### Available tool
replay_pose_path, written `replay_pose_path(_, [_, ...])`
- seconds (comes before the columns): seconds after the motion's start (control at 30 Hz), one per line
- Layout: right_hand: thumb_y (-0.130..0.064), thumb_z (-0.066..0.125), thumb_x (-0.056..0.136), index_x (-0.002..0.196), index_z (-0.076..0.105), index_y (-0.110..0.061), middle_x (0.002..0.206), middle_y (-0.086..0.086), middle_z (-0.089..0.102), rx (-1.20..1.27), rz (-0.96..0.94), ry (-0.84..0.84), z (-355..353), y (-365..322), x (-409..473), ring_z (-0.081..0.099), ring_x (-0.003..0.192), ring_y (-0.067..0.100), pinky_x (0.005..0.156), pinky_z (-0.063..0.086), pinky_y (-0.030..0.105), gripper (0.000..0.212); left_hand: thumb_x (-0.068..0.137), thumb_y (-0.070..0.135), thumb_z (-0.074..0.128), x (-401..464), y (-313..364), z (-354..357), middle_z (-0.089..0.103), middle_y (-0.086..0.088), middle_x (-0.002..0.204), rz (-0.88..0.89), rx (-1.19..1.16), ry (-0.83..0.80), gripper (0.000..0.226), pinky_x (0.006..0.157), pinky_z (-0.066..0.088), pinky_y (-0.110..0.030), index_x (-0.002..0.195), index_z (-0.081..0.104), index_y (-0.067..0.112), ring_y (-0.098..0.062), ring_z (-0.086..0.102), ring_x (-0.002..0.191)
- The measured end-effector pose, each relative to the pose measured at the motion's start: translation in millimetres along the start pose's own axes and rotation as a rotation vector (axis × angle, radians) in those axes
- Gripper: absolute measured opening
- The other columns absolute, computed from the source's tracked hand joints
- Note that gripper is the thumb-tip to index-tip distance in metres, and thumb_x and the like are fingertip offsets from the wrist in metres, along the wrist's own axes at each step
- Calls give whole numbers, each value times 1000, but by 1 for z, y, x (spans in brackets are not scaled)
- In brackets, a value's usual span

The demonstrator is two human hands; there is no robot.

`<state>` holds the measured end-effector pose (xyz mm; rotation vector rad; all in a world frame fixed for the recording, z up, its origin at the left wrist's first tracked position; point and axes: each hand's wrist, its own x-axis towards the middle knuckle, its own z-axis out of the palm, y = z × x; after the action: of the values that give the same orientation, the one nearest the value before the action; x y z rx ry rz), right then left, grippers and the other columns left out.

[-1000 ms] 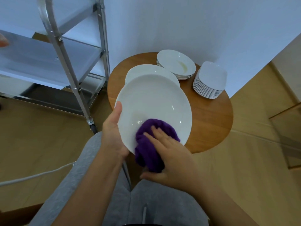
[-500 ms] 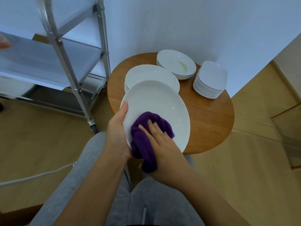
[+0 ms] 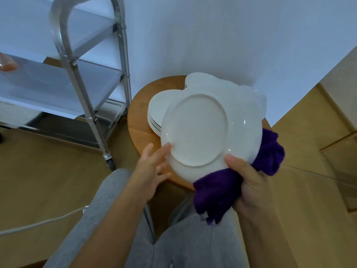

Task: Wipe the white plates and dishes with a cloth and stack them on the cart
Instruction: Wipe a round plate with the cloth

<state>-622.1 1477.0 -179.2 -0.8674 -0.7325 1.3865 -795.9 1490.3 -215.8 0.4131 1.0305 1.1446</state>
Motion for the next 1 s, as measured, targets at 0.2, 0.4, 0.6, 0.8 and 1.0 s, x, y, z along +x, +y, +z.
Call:
replay_pose_path(0.2, [-16, 90, 45, 87, 76, -30, 98, 6, 73, 102, 182, -32, -24, 11, -4, 71, 85, 25, 61, 57, 37, 46, 57, 13, 75, 9, -2, 4, 72, -11, 102, -25, -382, -83, 55, 64, 58, -44, 110, 62, 15, -28, 70, 88])
replay_pose_path(0.4, [-42, 76, 58, 95, 70, -27, 103, 8, 71, -215, 107, 232, -43, 1, 9, 69, 91, 22, 76, 55, 39, 40, 47, 10, 74, 3, 20, 8, 70, -3, 103, 261, -114, 40, 67, 59, 57, -30, 112, 57, 19, -20, 69, 87])
replay_pose_path(0.6, [-7, 59, 60, 76, 66, -21, 71, -4, 63, -213, 23, -277, -2, -58, 22, 61, 72, 12, 66, 54, 25, 23, 54, 7, 81, -6, 50, 19, 68, 12, 85, 354, 470, -71, 50, 55, 53, -22, 91, 57, 30, -6, 66, 77])
replay_pose_path(0.8, [-29, 80, 71, 143, -14, -44, 157, -11, -1, -1636, 25, -719, 34, -67, 47, 2, 145, 17, 113, 24, 50, 119, 52, 8, 82, -7, 57, 32, 70, 10, 83, 257, 758, -285, 52, 57, 53, -21, 92, 59, 30, -5, 67, 76])
replay_pose_path(1.0, [-32, 88, 59, 130, 26, -46, 130, -19, 43, -1457, 135, -900, 32, -65, 67, 46, 120, 11, 87, 54, 29, 96, 54, -1, 82, -11, 46, 23, 70, 8, 87, 202, 808, -364, 57, 62, 54, -21, 96, 59, 29, -6, 67, 81])
